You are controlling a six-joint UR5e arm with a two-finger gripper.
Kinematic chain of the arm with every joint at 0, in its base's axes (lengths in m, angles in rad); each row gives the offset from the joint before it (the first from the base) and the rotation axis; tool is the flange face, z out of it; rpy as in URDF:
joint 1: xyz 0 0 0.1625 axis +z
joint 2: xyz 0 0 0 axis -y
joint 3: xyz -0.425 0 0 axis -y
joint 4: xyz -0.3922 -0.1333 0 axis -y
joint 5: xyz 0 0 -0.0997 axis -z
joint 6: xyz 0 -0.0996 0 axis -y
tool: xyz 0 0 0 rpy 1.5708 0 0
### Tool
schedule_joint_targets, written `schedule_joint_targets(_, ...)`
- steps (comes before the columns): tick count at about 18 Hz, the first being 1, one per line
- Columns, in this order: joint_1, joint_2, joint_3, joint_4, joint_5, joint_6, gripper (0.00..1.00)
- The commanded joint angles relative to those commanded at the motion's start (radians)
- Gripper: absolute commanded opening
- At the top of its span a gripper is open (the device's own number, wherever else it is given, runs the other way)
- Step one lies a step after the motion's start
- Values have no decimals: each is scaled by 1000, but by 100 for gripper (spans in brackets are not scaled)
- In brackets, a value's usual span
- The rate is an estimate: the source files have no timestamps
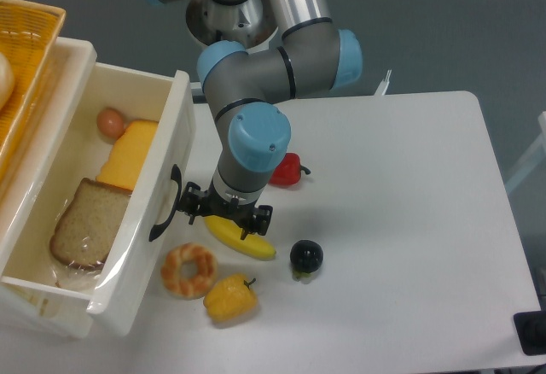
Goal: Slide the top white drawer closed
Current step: 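Push the drawer front with the gripper, sliding the drawer into the cabinet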
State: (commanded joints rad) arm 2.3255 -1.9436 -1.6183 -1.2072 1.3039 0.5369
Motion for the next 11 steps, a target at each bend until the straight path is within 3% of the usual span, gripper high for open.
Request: schedule_joint_targets(11,-34,23,-2,-12,-11,8,100)
